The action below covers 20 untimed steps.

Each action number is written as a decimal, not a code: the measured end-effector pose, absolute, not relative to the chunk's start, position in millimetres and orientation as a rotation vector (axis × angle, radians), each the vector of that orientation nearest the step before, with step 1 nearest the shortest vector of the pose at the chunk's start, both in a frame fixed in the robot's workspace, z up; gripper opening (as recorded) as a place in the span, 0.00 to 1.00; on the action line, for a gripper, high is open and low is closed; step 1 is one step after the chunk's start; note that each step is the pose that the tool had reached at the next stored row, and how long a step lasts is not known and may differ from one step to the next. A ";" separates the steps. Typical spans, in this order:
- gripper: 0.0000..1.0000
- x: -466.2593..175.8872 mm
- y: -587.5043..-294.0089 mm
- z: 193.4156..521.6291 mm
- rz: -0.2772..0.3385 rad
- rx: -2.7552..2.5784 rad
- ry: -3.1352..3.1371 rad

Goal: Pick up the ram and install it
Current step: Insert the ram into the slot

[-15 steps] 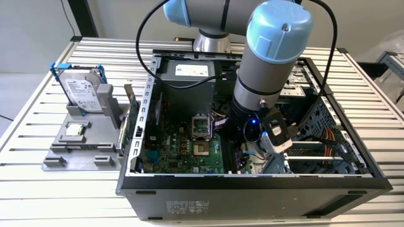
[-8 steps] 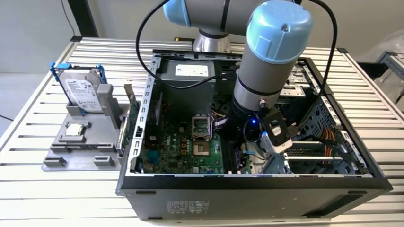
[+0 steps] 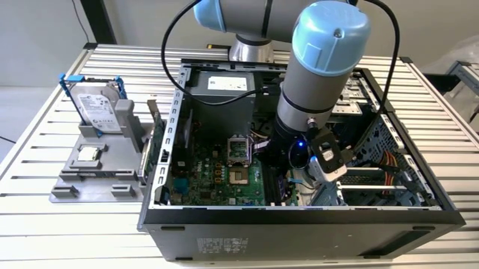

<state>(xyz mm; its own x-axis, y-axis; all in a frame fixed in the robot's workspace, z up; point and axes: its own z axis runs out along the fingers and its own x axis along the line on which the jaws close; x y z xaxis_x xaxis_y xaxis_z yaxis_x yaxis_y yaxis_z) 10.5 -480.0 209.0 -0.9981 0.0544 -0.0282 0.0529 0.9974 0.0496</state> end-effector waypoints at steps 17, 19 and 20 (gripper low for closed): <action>1.00 10.5 -480.2 243.2 0.077 0.084 3.110; 1.00 10.4 -480.3 243.5 0.079 0.084 3.110; 1.00 10.4 -480.3 243.6 0.079 0.084 3.110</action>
